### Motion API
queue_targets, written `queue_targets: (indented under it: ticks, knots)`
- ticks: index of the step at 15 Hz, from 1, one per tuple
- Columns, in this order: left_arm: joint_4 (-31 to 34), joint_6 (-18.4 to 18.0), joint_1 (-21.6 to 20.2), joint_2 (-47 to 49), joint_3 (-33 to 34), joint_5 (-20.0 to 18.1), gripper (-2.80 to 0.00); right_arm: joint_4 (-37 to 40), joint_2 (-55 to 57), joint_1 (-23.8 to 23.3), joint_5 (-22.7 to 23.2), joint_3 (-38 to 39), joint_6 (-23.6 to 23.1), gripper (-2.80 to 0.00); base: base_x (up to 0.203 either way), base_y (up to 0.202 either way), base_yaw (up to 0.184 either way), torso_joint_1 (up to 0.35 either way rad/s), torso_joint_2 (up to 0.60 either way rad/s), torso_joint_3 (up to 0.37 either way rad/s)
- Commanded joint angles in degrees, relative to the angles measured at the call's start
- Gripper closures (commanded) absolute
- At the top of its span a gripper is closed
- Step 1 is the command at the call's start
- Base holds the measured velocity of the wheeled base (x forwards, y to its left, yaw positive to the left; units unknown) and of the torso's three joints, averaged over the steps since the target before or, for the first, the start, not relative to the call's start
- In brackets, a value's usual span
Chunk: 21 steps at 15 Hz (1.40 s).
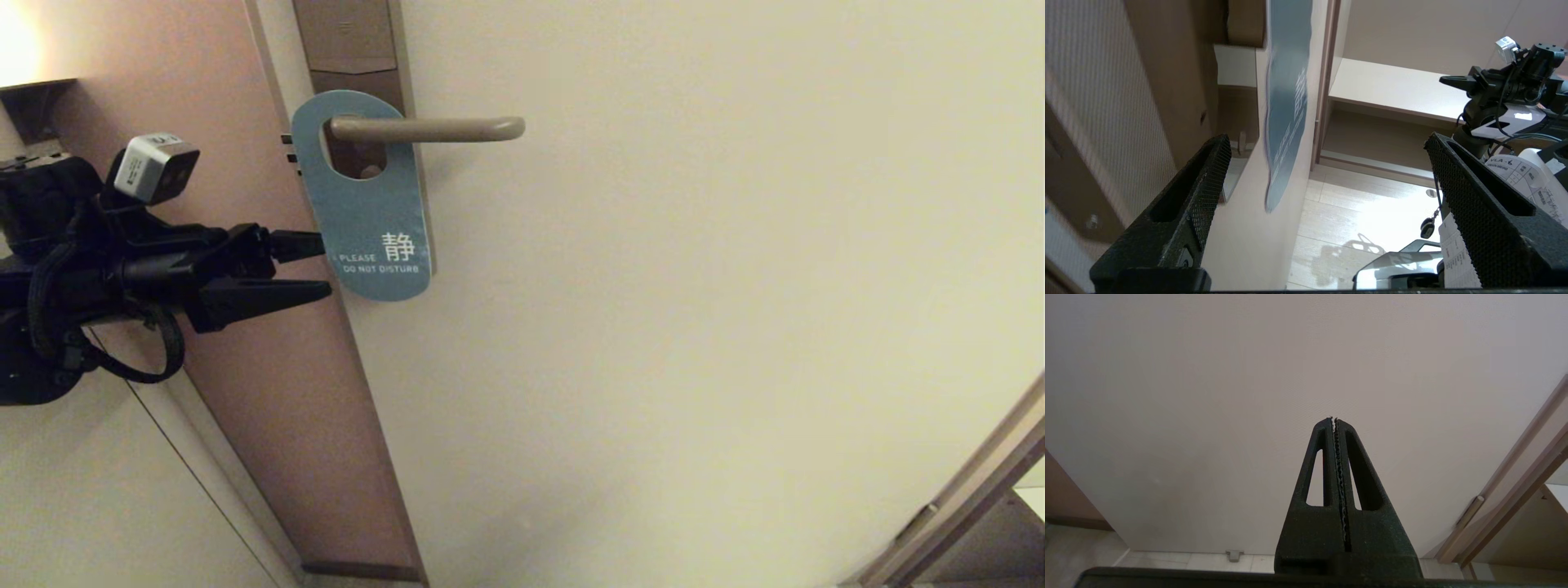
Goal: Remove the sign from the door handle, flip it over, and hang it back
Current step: Take down the sign
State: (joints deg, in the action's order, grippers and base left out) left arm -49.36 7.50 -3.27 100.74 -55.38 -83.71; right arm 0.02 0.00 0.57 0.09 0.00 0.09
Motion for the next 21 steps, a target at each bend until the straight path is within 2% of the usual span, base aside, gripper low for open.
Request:
queue_targets:
  ticks: [1, 21]
  knots:
    - [-0.3, 0.1, 0.8, -0.1, -0.5, -0.4, -2.80, 0.0, 0.0, 0.0, 0.0, 0.0, 0.0, 0.00, 0.000, 0.000, 0.000, 0.000, 0.00, 0.000]
    - [-0.3, 0.1, 6.4, -2.0, -1.5, 1.6, -2.80, 0.0, 0.0, 0.0, 0.0, 0.0, 0.0, 0.00, 0.000, 0.000, 0.000, 0.000, 0.00, 0.000]
